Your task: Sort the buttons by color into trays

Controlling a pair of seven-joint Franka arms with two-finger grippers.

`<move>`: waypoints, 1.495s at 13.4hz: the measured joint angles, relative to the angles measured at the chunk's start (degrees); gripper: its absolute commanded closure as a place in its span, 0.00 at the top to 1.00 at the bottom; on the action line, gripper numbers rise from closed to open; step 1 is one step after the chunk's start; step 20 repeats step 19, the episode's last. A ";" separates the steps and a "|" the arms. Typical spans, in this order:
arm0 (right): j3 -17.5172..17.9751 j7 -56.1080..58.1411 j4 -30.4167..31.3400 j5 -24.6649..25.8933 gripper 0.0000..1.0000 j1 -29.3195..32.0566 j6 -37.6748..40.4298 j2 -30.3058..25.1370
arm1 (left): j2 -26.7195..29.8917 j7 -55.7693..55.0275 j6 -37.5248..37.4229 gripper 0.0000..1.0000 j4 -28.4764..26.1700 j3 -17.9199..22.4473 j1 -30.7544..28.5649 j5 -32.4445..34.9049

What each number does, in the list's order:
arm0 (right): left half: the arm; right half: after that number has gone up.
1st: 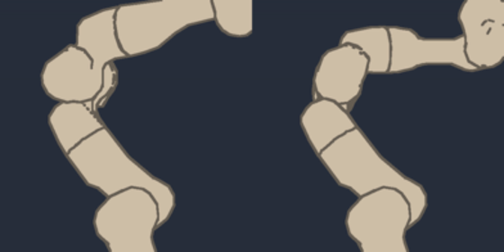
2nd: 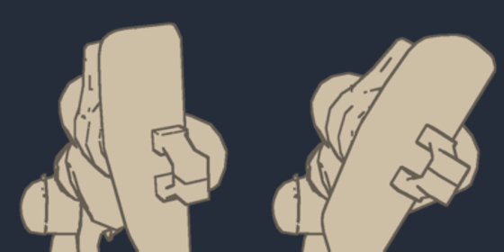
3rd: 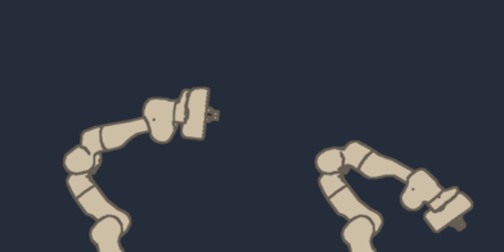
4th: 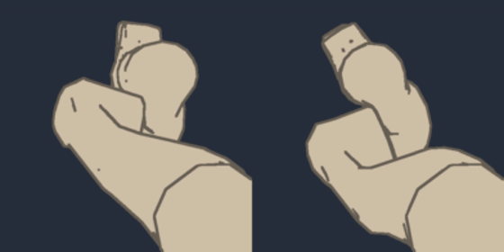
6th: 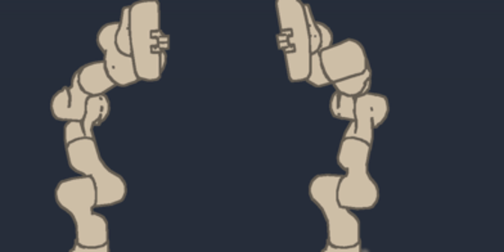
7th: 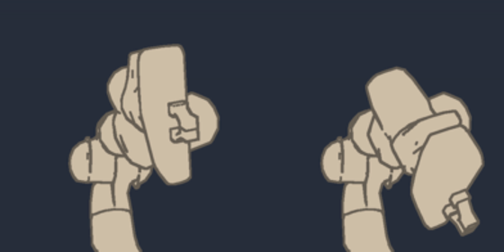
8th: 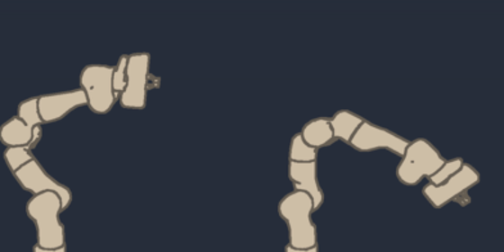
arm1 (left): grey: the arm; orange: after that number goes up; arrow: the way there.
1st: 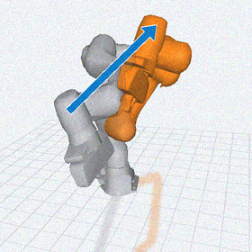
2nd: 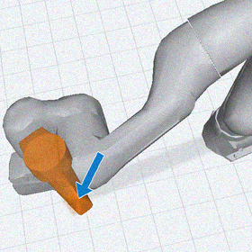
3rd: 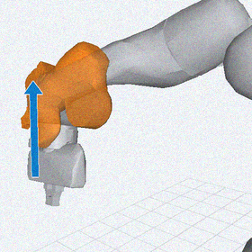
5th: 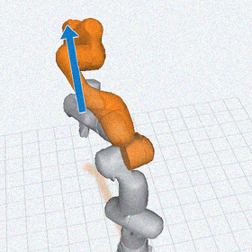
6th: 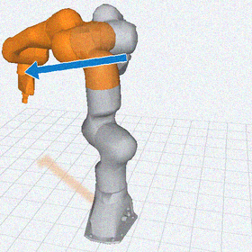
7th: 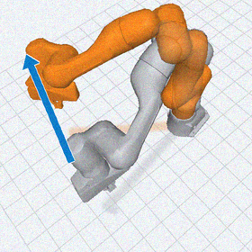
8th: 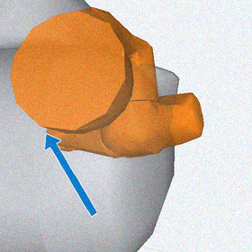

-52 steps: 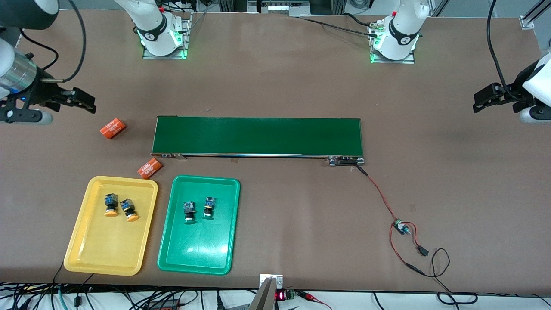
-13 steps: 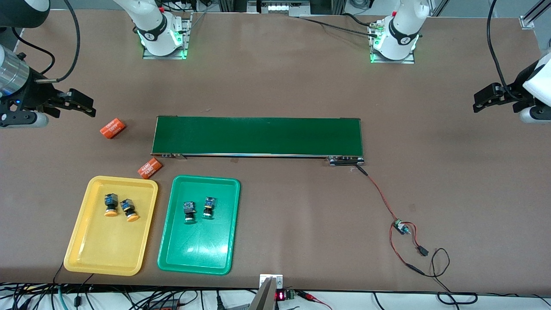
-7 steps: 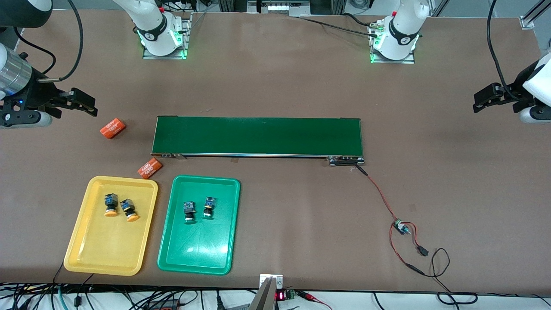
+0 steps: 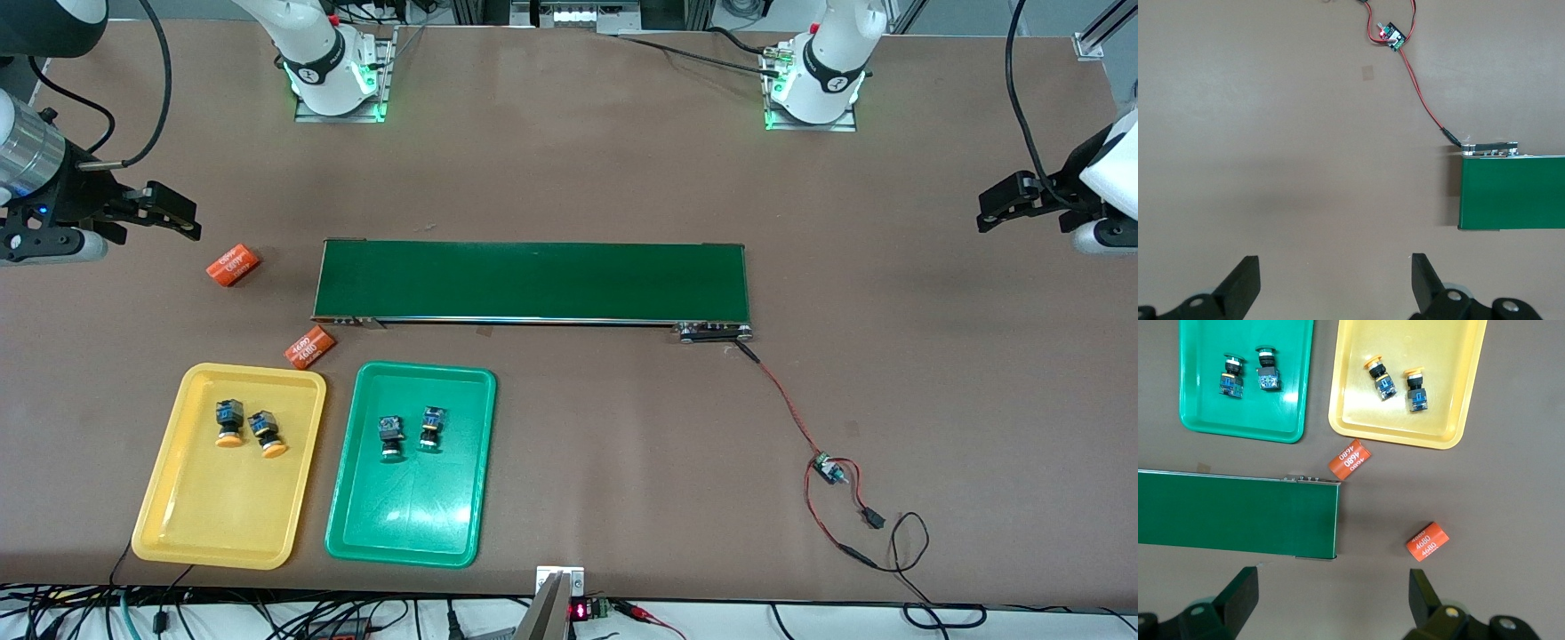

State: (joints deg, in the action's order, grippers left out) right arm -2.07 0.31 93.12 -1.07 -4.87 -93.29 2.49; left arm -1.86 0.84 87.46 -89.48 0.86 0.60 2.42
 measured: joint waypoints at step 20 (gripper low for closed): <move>-0.57 -0.62 -1.23 0.49 1.00 0.03 5.54 0.00 | 0.00 0.00 0.00 1.00 0.00 0.00 0.00 0.00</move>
